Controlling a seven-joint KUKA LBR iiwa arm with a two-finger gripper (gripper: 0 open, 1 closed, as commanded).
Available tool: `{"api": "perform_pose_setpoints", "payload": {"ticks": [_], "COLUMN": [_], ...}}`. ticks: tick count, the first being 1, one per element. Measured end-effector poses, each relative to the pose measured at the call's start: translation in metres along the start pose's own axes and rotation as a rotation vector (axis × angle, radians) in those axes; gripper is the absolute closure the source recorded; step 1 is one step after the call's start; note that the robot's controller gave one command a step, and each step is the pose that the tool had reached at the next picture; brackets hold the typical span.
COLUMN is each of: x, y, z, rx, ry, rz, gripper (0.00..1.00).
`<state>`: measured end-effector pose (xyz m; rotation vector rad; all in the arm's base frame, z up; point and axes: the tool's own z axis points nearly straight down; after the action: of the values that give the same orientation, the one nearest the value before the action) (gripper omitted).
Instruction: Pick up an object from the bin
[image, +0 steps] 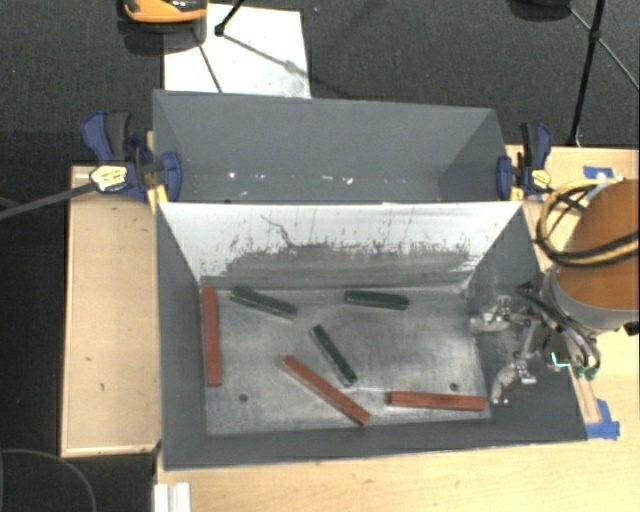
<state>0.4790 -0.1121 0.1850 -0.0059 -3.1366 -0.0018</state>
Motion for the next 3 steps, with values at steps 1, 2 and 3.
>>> {"api": "perform_pose_setpoints", "payload": {"ticks": [1,2,3], "x": [-0.002,-0.001,-0.011], "y": [0.0,0.007,0.008], "z": [-0.003,0.109,0.104], "rx": [0.001,0.003,0.006], "ry": [-0.007,-0.01,-0.049], "rz": [-0.004,-0.116,-0.116], "gripper": [0.0,1.0,0.0]}}
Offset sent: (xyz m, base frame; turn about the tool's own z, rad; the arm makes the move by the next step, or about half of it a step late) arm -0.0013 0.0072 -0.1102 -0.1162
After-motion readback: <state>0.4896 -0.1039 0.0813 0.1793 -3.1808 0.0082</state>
